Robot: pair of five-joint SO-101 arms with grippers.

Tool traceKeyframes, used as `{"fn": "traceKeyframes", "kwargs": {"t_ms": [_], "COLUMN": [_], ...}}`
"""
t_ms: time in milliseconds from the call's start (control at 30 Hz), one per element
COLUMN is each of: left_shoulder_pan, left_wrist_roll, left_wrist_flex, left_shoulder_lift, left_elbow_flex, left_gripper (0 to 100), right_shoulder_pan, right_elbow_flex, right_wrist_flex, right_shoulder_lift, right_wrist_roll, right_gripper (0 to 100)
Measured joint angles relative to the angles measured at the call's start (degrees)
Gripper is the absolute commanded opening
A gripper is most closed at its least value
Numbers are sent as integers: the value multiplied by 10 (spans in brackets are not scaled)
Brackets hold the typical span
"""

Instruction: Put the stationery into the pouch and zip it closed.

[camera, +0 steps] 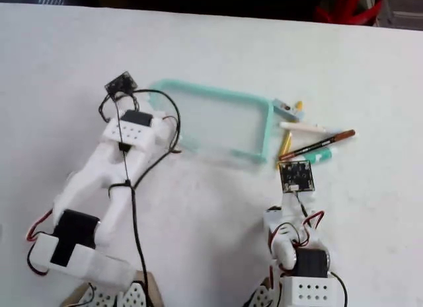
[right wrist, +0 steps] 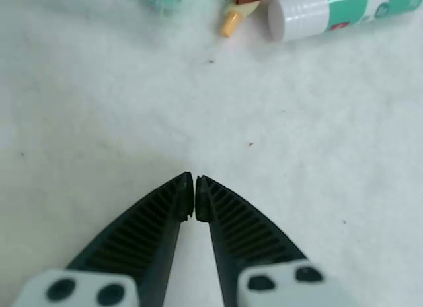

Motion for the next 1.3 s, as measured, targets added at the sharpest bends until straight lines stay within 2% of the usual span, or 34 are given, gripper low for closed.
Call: {"fn": "traceKeyframes", "kwargs": {"t_ms": [100,167,333,500,667,833,1000,1067,1200,1300], "left_shoulder_pan": [0,-4,-37,-83,-136,-184,-185,-193,-229,-279], "left_wrist_roll": [0,0,0,-53,-103,-178,-265,-317,-422,-440], "left_wrist_flex": [44,79,144,172,261,334,319,292,224,165], "left_shoulder_lift": [0,0,0,0,-19,-127,-265,-324,-441,-530], "left_elbow_flex": [-20,-35,-67,-91,-145,-160,-97,-53,62,163], "left_gripper": [420,499,433,373,369,369,369,369,369,369], "right_shoulder_pan": [0,0,0,0,0,-13,-91,-127,-203,-257], "right_elbow_flex": [0,0,0,0,0,-7,-69,-92,-108,-108], "right_wrist_flex": [0,0,0,0,0,0,-32,-40,-47,-46], "right_shoulder_lift": [0,0,0,0,0,0,-2,-4,-5,-1], "right_wrist_roll": [0,0,0,0,0,0,7,68,273,331], "right_gripper": [19,19,19,21,21,21,37,67,104,108]}}
